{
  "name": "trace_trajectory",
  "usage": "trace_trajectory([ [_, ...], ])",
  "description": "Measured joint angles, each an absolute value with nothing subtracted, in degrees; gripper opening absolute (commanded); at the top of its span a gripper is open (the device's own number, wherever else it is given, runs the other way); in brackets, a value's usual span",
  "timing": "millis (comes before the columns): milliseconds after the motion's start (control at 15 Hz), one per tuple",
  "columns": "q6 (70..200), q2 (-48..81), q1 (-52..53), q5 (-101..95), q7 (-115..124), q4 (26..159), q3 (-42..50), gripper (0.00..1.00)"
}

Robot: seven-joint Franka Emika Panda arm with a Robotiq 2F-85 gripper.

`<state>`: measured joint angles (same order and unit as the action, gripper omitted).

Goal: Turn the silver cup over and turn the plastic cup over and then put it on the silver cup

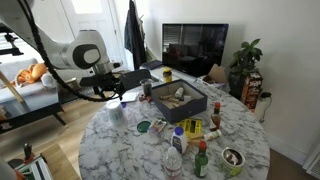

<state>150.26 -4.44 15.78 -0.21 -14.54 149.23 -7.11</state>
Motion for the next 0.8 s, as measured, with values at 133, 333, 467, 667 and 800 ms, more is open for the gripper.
trace_trajectory([
  [133,147.0,-8.6,16.0,4.0,-15.5,149.2,-8.1,1.00],
  [333,142.0,-14.4,17.1,8.6,-16.5,149.2,-8.4,1.00],
  [467,139.0,-18.0,17.6,10.0,-16.5,149.2,-8.4,1.00],
  [667,135.7,-23.1,18.3,11.0,-16.5,149.3,-8.4,1.00],
  [800,134.1,-26.2,18.6,11.1,-16.4,149.3,-8.3,1.00],
])
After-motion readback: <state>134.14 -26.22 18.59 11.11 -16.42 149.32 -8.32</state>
